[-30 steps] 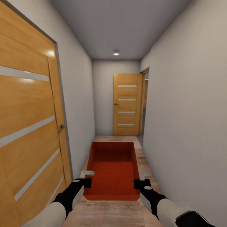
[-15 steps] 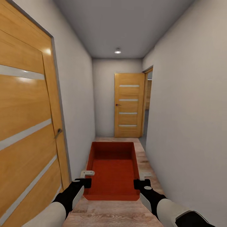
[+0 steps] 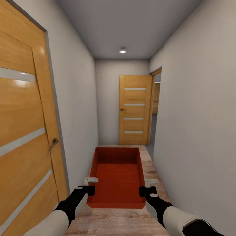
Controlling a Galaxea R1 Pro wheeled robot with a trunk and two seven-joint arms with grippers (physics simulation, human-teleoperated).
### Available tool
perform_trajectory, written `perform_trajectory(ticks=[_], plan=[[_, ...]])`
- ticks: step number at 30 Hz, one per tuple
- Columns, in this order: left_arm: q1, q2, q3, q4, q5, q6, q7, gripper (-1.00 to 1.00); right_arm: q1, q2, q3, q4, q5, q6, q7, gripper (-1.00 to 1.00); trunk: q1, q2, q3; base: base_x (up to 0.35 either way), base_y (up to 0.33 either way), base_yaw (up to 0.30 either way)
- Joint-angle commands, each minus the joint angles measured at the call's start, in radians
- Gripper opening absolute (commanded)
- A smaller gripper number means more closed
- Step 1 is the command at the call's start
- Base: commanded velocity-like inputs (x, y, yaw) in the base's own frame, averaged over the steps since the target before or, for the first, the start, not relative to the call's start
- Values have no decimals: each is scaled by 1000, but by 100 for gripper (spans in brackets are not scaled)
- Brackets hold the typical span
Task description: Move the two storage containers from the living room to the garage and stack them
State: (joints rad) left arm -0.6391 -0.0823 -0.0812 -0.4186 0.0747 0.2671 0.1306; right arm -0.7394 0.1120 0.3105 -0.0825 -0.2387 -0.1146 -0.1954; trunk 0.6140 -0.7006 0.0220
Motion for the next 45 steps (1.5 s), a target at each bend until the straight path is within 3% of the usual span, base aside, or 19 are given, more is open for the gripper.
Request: perform_trajectory(ticks=[1,45], plan=[[-1,29,69,-3,7,6,13,-100,0,0,-5,-1,-7,-2,2,-100,1,0,0,325,0,0],[-1,36,69,-4,7,6,12,-100,0,0,-5,-1,-7,-2,1,-100,1,0,0,325,0,0]])
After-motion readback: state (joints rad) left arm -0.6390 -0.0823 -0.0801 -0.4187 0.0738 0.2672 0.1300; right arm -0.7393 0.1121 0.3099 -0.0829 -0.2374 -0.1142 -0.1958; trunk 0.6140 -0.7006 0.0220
